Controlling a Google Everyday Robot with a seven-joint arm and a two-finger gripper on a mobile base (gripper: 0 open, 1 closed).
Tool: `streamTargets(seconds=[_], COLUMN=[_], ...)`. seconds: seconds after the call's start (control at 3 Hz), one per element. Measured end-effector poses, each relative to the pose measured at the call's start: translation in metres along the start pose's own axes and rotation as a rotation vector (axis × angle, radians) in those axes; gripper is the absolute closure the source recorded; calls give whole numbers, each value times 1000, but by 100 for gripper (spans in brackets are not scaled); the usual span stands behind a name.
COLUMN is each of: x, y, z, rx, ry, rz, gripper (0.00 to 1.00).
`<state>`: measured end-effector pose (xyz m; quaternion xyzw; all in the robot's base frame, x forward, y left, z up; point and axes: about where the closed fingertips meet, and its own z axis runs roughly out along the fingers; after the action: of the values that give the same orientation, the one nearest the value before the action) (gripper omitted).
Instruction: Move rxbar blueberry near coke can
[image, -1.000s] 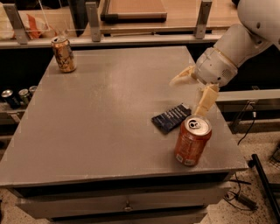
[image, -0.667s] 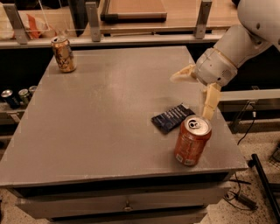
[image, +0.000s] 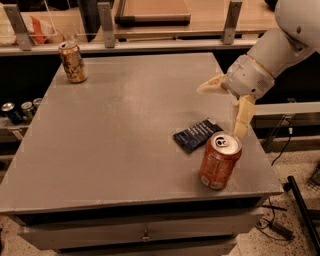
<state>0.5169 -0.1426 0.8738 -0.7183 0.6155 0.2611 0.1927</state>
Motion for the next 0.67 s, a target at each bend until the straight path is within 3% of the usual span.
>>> streamTargets(seconds=[0.67], x=[10], y=[3], z=[-15], rx=[40], ry=[15], rz=[22], gripper=[0])
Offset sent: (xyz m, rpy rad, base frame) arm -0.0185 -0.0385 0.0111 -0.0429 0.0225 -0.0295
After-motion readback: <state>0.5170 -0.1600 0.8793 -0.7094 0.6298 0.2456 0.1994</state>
